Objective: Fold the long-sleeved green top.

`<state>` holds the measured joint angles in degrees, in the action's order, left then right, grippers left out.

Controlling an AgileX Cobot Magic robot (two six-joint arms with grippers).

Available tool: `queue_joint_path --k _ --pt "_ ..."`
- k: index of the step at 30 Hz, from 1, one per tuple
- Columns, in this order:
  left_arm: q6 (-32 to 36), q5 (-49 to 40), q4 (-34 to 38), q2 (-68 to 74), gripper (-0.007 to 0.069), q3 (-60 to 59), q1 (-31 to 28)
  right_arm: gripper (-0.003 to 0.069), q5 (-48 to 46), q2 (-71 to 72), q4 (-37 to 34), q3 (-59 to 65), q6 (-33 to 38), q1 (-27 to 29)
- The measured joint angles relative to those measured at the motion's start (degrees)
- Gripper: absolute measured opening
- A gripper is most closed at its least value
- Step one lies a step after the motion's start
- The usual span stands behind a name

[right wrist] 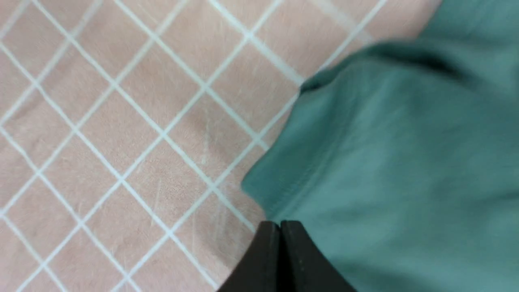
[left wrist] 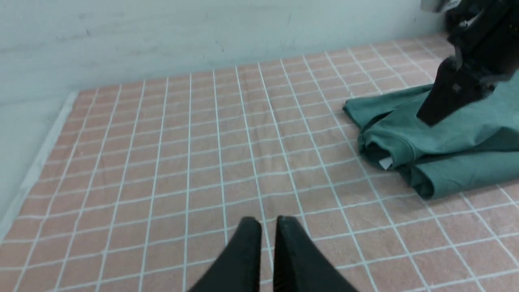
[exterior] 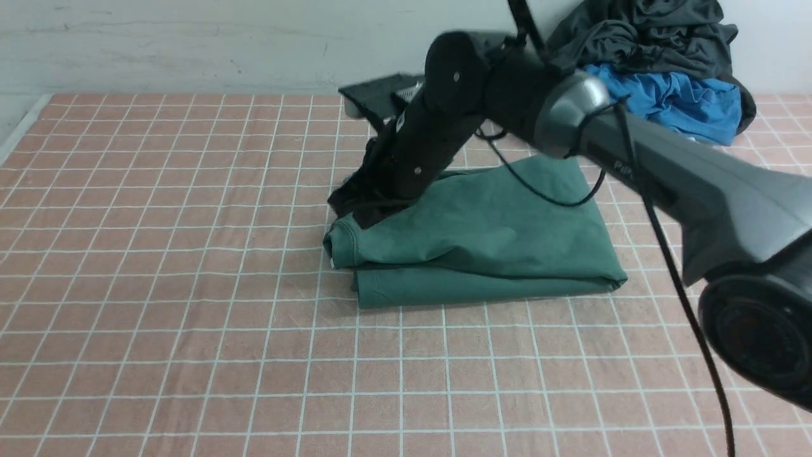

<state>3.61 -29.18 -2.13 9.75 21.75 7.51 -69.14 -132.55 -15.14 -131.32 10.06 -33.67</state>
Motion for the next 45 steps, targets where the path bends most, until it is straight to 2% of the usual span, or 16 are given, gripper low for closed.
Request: queue_joint_path --k 4,8,13,14,16,21,22,25,30,31,33,40,45 --pt "4.5 1.5 2.9 -7.8 0.0024 -3.2 0.0 -0.0013 -1.9 8.4 6.0 -3.0 -0.7 0.2" --pt "6.1 4.1 3.3 -10.4 0.0024 -4.2 0.0 -0.0014 -2.3 18.5 9.5 1.0 -2.1 0.2" --pt "6.4 5.6 3.3 -10.4 0.0024 -4.4 0.0 -0.0014 -2.8 32.7 15.7 13.9 -2.4 0.2" --pt "6.4 6.0 3.3 -10.4 0.0024 -4.4 0.0 -0.0014 -2.9 39.6 18.9 21.5 -2.4 0.2" --pt "6.4 6.1 3.3 -10.4 0.0024 -4.4 0.0 -0.0014 -3.0 45.2 21.9 28.0 -2.6 0.2" --pt "6.4 6.1 3.3 -10.4 0.0024 -4.4 0.0 -0.0014 -1.3 61.3 26.3 47.1 -7.8 0.2" --pt "6.4 6.1 3.3 -10.4 0.0024 -4.4 0.0 -0.0014 0.8 64.5 26.6 51.1 -9.4 0.2" --pt "6.5 6.1 3.3 -10.4 0.0024 -4.4 0.0 -0.0014 14.9 77.6 26.4 68.9 -14.6 0.2" --pt "6.5 6.1 3.3 -10.4 0.0023 -4.4 0.0 -0.0014 36.8 94.8 24.3 93.2 -17.1 0.2" --pt "6.5 6.1 3.3 -10.4 0.0023 -4.4 0.0 -0.0014 37.6 95.5 24.1 94.9 -17.1 0.2" --pt "6.5 6.1 3.3 -10.4 0.0023 -4.4 0.0 -0.0014 46.3 103.4 23.0 104.7 -17.3 0.2" --pt "6.5 6.1 3.3 -10.4 0.0023 -4.4 0.0 -0.0014 57.9 117.2 22.7 122.1 -17.4 0.2" --pt "6.5 6.1 3.3 -10.4 0.0023 -4.4 0.0 -0.0014 60.1 120.2 22.7 129.0 -17.4 0.2"
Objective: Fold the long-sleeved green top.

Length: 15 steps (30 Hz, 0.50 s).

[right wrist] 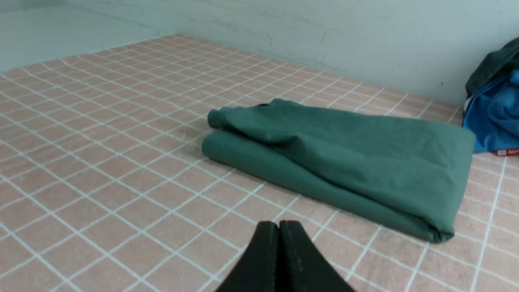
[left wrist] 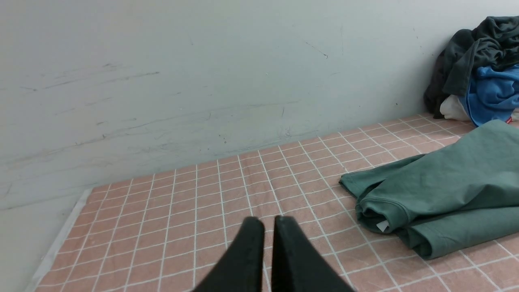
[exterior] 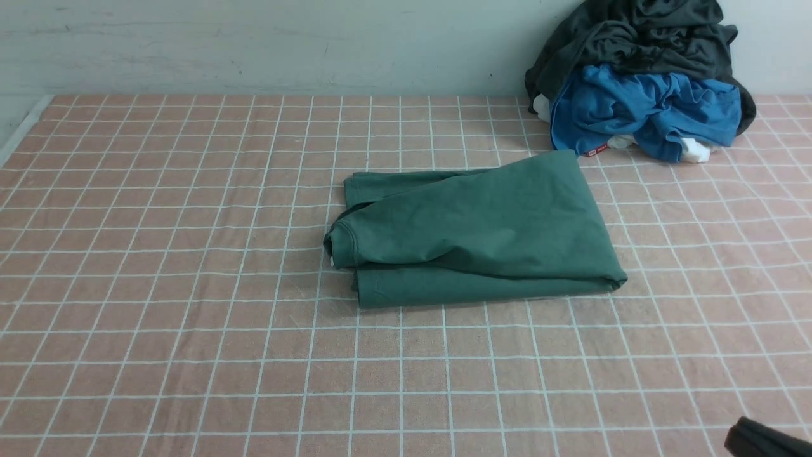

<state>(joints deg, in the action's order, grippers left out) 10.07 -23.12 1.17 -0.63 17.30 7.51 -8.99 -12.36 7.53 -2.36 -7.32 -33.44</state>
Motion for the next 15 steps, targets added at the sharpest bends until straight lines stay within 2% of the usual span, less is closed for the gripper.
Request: queue_joint_path --k 8,12,15 --pt "0.0 0.0 0.0 0.0 0.0023 0.0 0.0 -0.0014 -3.0 1.0 0.0 3.9 -1.1 0.3" --pt "0.0 0.0 0.0 0.0 0.0023 0.0 0.0 -0.0014 -3.5 5.7 0.0 3.9 -4.3 6.0" --pt "0.0 0.0 0.0 0.0 0.0023 0.0 0.0 -0.0014 -4.1 10.7 0.0 3.9 -5.0 16.2"
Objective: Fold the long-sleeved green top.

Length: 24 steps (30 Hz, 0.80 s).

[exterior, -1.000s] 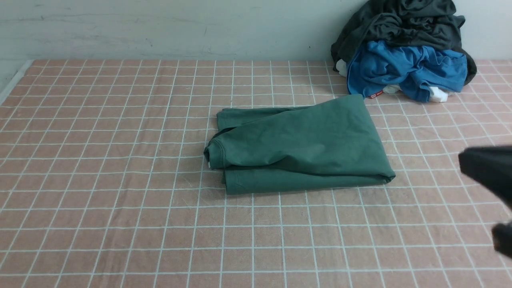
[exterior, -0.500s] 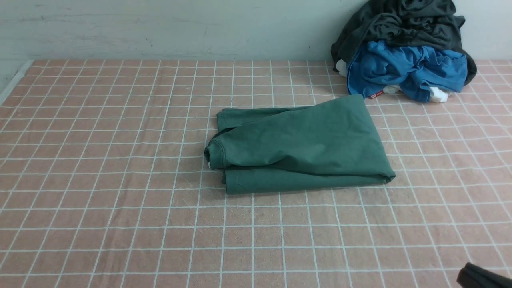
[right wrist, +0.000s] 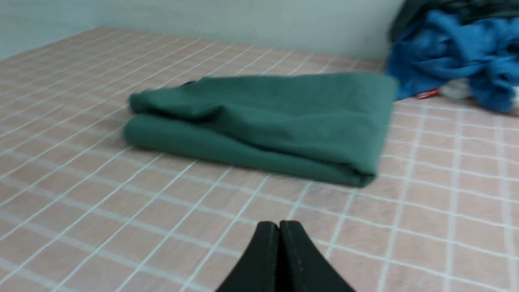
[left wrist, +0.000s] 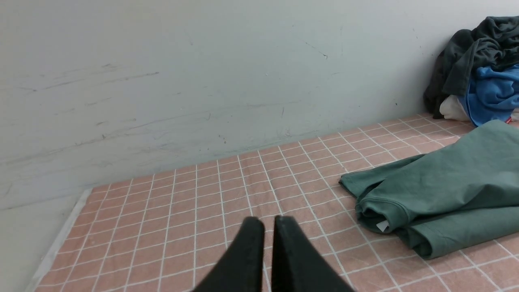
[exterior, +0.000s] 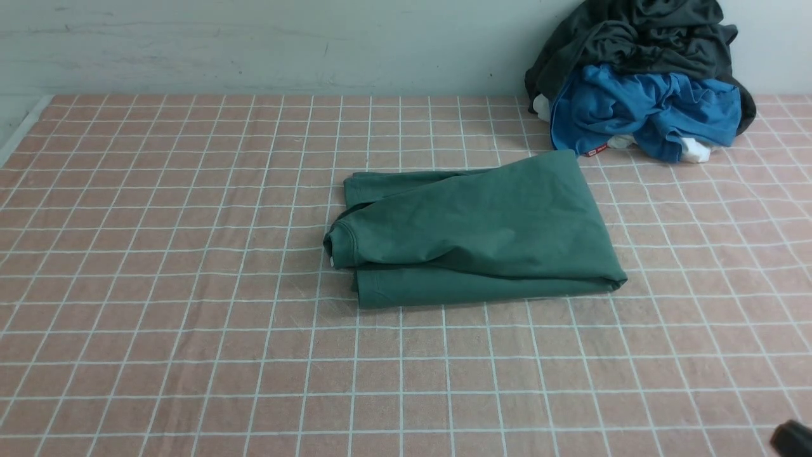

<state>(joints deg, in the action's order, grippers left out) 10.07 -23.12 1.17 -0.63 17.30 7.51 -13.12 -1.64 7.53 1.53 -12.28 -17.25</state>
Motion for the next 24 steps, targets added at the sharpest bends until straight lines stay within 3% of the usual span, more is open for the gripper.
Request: queue_joint_path --k 4,8,15,24 --pt "0.0 0.1 0.0 0.0 0.0023 0.0 0.0 -0.0014 -0.7 2.1 -1.4 0.0 0.5 11.0" --pt "0.0 0.1 0.0 0.0 0.0022 0.0 0.0 -0.0014 -4.1 2.2 -4.9 0.0 2.8 16.6" --pt "0.0 0.1 0.0 0.0 0.002 0.0 0.0 -0.0014 -7.3 2.2 -6.3 -0.2 11.4 17.5" --pt "0.0 0.1 0.0 0.0 0.002 0.0 0.0 -0.0014 -7.3 2.2 -6.3 -0.2 12.7 17.5"
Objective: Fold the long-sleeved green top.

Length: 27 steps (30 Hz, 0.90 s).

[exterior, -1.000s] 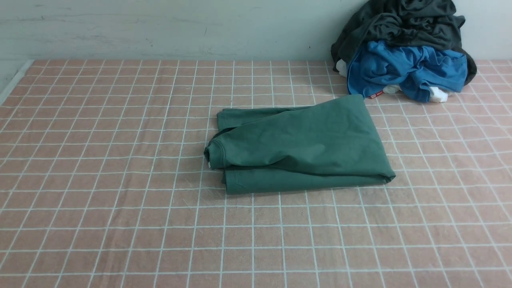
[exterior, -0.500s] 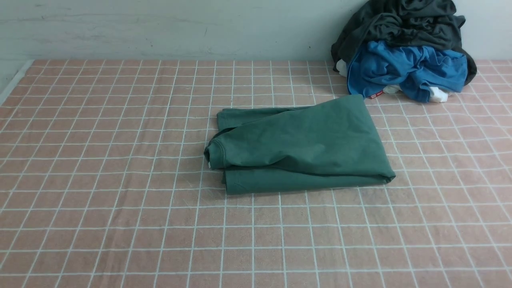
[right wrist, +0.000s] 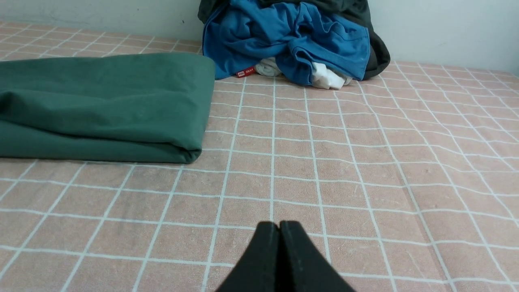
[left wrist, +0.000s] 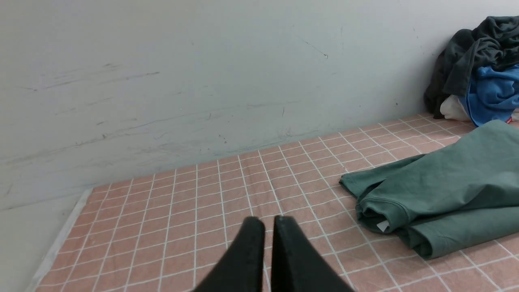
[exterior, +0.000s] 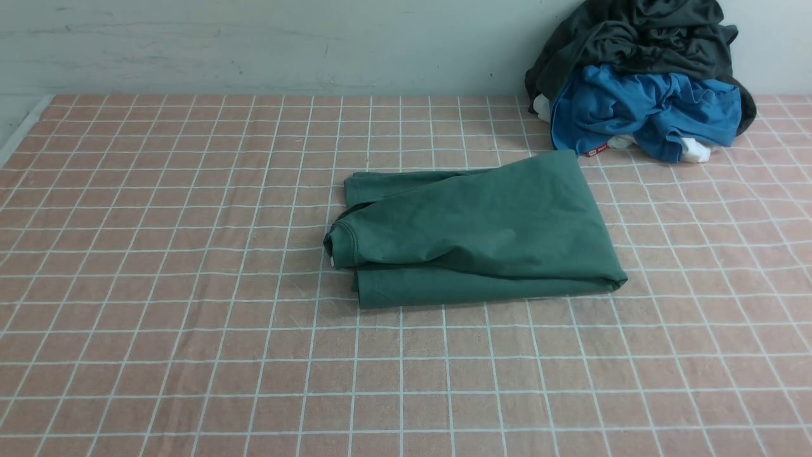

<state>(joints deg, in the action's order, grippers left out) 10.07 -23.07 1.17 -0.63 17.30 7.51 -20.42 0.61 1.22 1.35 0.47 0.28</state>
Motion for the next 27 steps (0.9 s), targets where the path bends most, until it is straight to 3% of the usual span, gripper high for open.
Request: queue_joint_path --k 10,15,20,27 --pt "0.0 0.8 0.0 0.0 0.002 -1.6 -0.1 -0.0014 0.0 0.0 -0.1 0.0 0.1 0.0" --pt "0.0 1.4 0.1 -0.1 0.002 -8.8 -1.1 -0.0014 -0.1 0.0 -0.1 0.0 0.1 0.0" --pt "-1.6 4.5 5.1 -0.1 0.002 -18.5 -1.3 -0.0014 -0.2 0.0 -0.1 0.0 0.1 0.0" --pt "-2.2 3.2 7.2 -0.1 0.002 -18.8 -1.4 -0.0014 -0.2 0.0 -0.1 0.0 0.2 0.0"
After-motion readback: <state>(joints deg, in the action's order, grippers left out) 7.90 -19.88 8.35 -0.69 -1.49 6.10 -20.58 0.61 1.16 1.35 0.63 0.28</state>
